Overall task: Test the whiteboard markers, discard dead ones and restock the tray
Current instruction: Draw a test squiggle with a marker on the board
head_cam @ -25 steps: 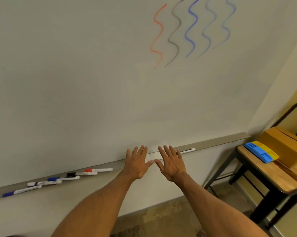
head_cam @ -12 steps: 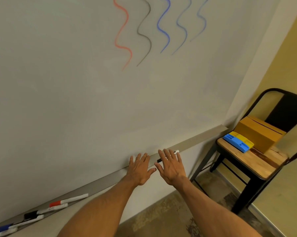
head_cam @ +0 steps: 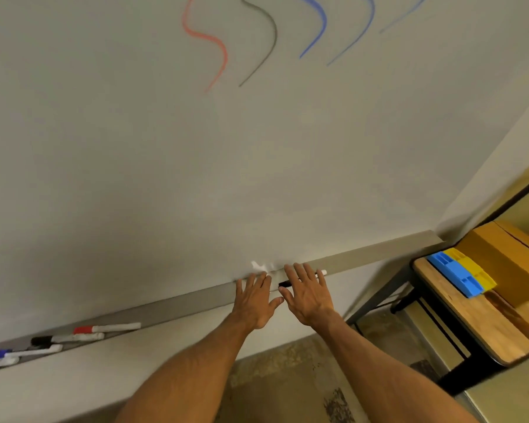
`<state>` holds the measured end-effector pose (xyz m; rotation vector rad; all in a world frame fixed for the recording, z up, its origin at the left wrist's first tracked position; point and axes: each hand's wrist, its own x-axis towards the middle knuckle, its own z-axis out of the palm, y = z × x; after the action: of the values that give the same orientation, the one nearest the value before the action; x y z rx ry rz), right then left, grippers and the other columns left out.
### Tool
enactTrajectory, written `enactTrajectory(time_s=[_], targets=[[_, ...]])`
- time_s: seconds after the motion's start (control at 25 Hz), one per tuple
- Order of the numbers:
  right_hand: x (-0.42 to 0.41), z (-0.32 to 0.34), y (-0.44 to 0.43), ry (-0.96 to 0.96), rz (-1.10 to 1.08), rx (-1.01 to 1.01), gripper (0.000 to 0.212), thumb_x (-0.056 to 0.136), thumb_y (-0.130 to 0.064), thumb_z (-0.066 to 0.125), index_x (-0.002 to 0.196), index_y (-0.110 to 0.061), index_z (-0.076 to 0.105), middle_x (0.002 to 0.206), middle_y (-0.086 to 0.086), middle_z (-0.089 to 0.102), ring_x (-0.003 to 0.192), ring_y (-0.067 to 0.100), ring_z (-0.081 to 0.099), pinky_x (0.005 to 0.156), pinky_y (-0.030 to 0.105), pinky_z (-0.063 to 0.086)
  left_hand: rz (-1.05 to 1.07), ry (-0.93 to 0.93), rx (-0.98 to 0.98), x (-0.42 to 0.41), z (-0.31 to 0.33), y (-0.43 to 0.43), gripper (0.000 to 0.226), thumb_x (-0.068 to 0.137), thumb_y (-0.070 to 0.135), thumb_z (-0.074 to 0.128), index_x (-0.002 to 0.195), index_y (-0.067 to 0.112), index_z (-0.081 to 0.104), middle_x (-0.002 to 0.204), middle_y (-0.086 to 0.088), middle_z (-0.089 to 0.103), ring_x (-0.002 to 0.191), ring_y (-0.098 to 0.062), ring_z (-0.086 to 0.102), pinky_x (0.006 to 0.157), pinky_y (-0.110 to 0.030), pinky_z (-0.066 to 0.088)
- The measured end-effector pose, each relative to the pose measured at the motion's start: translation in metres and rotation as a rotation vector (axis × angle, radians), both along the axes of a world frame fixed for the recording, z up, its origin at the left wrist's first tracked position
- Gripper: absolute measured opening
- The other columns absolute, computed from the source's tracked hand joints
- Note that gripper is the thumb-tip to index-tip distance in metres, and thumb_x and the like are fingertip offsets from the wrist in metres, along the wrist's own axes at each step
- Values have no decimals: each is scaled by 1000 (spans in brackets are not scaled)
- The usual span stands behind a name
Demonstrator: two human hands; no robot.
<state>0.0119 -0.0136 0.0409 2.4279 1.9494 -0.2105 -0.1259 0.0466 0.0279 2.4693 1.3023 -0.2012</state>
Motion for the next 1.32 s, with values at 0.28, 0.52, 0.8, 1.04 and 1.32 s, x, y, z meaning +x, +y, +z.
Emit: enactTrajectory(time_s=[0.28, 0.52, 0.8, 1.04, 1.32], targets=[[27, -25, 15, 27, 167, 24, 46, 100, -29, 32, 142, -13, 26, 137, 7, 43, 127, 26, 37, 111, 38, 25, 201, 9, -80, 22, -19, -18, 69, 98, 55, 27, 153, 17, 8, 161, -1, 0, 147, -24, -4, 118, -51, -1], [43, -29, 25, -66, 254, 23, 43, 87, -6, 53, 129, -10, 43, 127, 10, 47, 117, 25, 42, 103, 34, 35, 262, 46, -53, 33, -28, -22, 67, 99, 54, 26, 153, 19, 7, 161, -2, -1, 147, -24, -4, 117, -50, -5], [47, -28, 28, -67, 388, 110, 58, 81, -4, 61, 132, -13, 36, 127, 10, 52, 119, 28, 46, 114, 38, 22, 287, -39, 68, 33, -13, -24, 56, 102, 40, 35, 151, 19, 18, 158, -2, 20, 146, -20, 15, 118, -46, 1], [21, -13, 29, 121, 604, 352, 37, 72, 2, 69, 104, -15, 60, 91, 5, 63, 82, 24, 58, 85, 38, 49, 318, -173, 201, 10, 0, -22, 27, 101, 35, 42, 120, 26, 59, 121, 6, 64, 115, -13, 56, 114, -39, 22], [-32, 11, 40, 103, 695, 388, 10, 89, -11, 55, 99, -14, 56, 91, 4, 59, 78, 23, 53, 65, 33, 42, 283, -208, 422, -43, 26, -13, 21, 100, 31, 44, 98, 21, 62, 95, 5, 69, 84, -14, 62, 91, -28, 35]])
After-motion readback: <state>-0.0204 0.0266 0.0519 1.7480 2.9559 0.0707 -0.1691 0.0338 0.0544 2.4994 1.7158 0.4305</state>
